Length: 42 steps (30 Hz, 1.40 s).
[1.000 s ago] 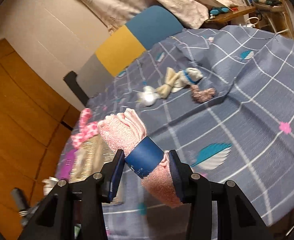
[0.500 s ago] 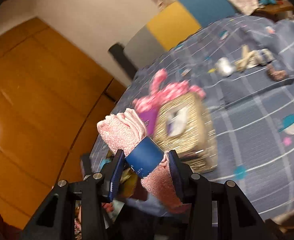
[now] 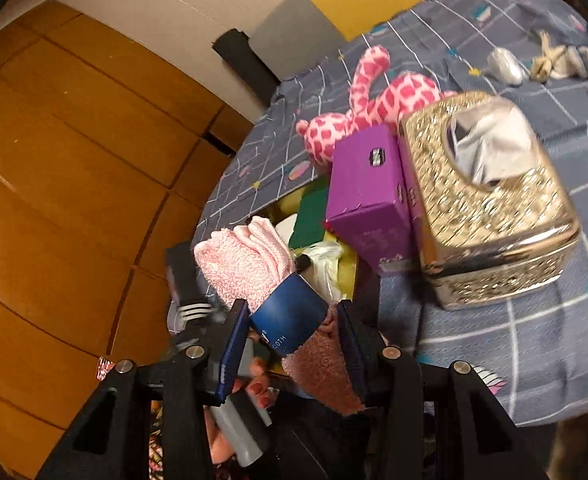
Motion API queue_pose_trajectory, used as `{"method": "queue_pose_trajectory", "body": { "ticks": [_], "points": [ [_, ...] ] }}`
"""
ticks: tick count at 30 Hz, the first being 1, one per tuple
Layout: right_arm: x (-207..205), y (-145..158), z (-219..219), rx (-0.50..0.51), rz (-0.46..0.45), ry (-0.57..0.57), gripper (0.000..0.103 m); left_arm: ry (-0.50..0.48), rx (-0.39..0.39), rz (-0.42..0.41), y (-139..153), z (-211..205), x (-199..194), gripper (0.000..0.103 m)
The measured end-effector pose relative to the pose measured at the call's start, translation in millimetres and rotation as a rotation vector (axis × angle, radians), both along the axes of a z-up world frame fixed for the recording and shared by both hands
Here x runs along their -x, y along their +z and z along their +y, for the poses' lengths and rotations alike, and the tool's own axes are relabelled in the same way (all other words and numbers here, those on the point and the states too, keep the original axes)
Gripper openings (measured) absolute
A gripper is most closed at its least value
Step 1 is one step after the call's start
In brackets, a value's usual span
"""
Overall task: Organize soft objects
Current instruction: 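Lower the white packet and pink towel roll into the gold tray and open both grippers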
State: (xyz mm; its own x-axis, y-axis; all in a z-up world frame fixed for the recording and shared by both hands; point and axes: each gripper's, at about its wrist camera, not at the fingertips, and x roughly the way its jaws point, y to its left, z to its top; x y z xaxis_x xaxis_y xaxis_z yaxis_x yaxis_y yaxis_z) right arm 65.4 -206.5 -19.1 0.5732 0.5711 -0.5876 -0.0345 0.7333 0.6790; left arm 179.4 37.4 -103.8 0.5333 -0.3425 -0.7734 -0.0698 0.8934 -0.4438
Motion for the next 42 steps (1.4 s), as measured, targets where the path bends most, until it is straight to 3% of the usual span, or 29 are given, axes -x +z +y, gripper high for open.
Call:
{"method": "queue_pose_trajectory", "body": {
  "ticks": [5,11,15,17,24,27,29,34,42],
  "points": [
    [-14.7,-11.8,14.0,0.017,0.043,0.012,0.045,0.048,0.163,-0.064,25.3,39.7,13.4,0.075],
    [-28.5,-28.2,40.4,-0.003,0.115,0.018,0.046,0.118,0.092,-0.187,63.2,72.0,37.7,0.075],
    [-36.2,-35.2,60.7,0.019,0.141,0.020,0.046,0.140,0.087,-0.213,68.6,86.8,49.0,0.074],
    [-38.7,-36.0,74.6,0.067,0.133,0.054,0.046,0.158,0.092,-0.210,66.8,95.8,52.9,0.074],
    [-51.0,-45.9,137.8,0.446,0.068,0.331,0.049,0.215,0.101,-0.195,59.7,126.6,66.7,0.074],
    [-47.2,-47.4,152.5,0.532,0.022,0.399,0.049,0.230,0.106,-0.184,58.8,133.4,66.8,0.074],
    [-43.6,-46.0,158.4,0.571,-0.004,0.413,0.056,0.238,0.104,-0.190,60.0,135.7,67.1,0.074],
    [-41.8,-37.1,147.6,0.526,-0.032,0.368,0.057,0.228,0.101,-0.203,62.9,131.1,68.5,0.074],
    [-27.2,-2.0,106.5,0.443,-0.121,0.239,0.057,0.134,0.130,-0.198,60.9,108.7,71.0,0.073]
  ]
}}
